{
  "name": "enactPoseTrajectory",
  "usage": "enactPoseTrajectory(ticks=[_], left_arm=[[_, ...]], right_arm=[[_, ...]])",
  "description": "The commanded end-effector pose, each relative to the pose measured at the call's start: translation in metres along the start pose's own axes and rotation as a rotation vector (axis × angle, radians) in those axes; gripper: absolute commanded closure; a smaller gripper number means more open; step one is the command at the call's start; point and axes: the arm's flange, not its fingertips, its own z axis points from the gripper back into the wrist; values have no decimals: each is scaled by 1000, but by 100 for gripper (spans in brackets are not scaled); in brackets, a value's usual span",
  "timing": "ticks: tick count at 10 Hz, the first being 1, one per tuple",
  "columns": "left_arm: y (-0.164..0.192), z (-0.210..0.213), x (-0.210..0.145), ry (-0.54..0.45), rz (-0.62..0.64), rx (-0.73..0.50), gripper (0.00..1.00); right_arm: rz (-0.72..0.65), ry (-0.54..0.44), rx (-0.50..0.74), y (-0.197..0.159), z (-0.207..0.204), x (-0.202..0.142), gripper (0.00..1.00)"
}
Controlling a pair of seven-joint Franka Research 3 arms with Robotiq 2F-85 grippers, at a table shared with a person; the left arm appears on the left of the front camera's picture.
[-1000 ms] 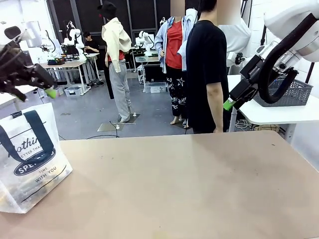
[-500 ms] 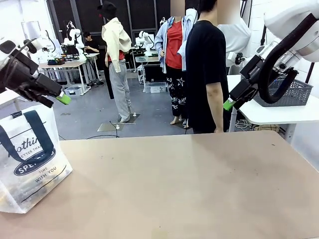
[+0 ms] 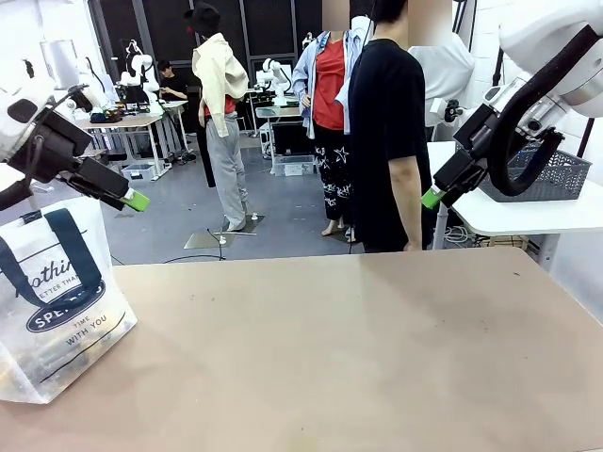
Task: Transfer purchased items from the store into the shopping bag.
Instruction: Move the Reusable shopping bag to the right side of the table.
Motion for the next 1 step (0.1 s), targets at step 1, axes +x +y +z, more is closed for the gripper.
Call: enactPoseTrajectory(ticks=[1], left_arm=[[5, -2, -6, -19, -7, 21, 0]], right_arm=[[-14, 7, 7, 0, 1, 4, 0]])
